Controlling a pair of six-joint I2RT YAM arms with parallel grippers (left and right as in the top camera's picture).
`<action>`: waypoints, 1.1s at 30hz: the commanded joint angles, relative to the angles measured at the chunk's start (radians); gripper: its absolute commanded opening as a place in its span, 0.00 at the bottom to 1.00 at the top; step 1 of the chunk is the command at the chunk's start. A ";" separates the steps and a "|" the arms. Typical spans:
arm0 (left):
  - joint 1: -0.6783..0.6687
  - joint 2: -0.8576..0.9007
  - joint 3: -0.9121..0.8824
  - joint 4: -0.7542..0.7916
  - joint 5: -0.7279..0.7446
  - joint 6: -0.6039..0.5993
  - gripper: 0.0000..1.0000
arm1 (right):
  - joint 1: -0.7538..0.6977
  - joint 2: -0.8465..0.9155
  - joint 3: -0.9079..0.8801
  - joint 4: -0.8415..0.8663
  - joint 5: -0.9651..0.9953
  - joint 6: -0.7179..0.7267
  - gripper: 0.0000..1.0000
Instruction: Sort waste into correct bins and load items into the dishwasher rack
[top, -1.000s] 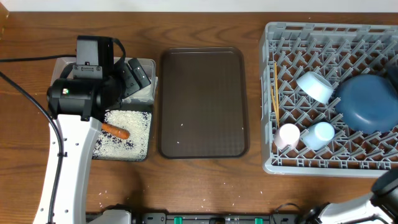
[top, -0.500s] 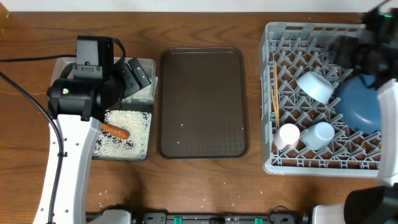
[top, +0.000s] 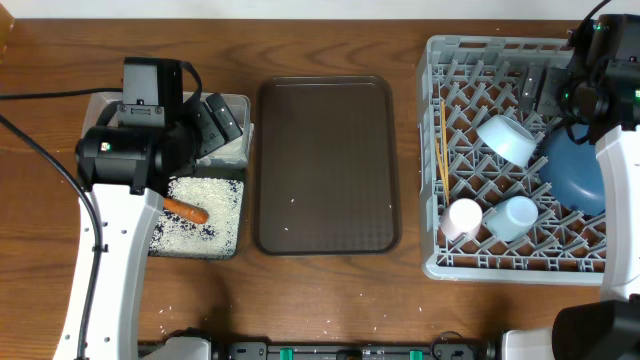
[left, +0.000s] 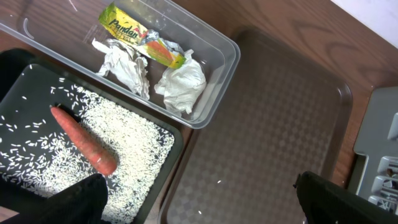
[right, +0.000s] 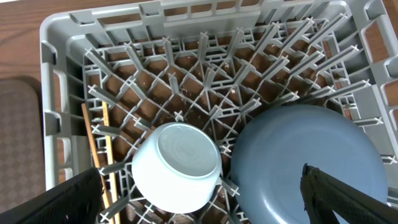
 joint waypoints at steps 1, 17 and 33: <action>0.005 0.002 -0.004 -0.003 -0.016 0.006 0.99 | 0.016 -0.006 0.014 -0.003 0.018 -0.011 0.99; 0.005 0.002 -0.004 -0.003 -0.016 0.006 0.99 | 0.019 -0.012 0.010 -0.004 0.017 -0.011 0.99; 0.005 0.002 -0.004 -0.003 -0.016 0.006 0.99 | 0.091 -0.520 0.000 -0.005 0.017 -0.011 0.99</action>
